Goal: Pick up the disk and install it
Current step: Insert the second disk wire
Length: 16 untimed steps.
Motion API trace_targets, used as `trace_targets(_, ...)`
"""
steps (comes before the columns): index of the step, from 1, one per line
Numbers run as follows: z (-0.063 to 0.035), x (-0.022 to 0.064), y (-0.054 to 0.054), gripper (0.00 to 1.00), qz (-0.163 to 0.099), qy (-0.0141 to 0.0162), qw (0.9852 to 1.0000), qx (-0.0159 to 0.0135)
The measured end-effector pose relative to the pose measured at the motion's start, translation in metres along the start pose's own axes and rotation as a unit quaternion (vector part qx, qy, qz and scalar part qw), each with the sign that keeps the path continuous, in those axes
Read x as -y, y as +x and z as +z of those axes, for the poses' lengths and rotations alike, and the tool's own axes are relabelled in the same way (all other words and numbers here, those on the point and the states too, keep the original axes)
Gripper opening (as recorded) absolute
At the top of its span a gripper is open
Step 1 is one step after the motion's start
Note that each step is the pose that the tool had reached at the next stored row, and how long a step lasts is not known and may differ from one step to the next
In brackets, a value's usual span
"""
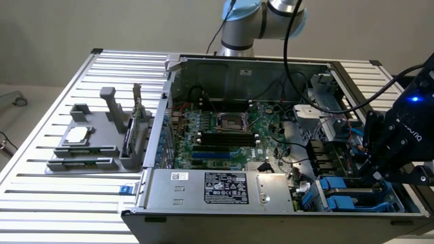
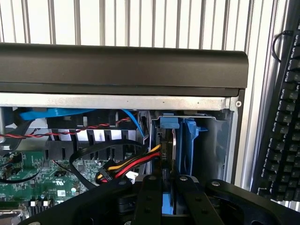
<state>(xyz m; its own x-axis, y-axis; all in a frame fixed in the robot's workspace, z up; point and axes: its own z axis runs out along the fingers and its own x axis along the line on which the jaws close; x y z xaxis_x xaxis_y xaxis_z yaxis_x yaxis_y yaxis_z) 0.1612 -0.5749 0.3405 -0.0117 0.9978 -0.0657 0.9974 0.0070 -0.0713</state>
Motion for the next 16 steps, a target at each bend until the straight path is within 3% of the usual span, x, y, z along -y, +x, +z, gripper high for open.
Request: trace_targets(16, -0.0004, 0.0, 0.0013, 0.16, 0.0, 0.0, 1.0, 0.0)
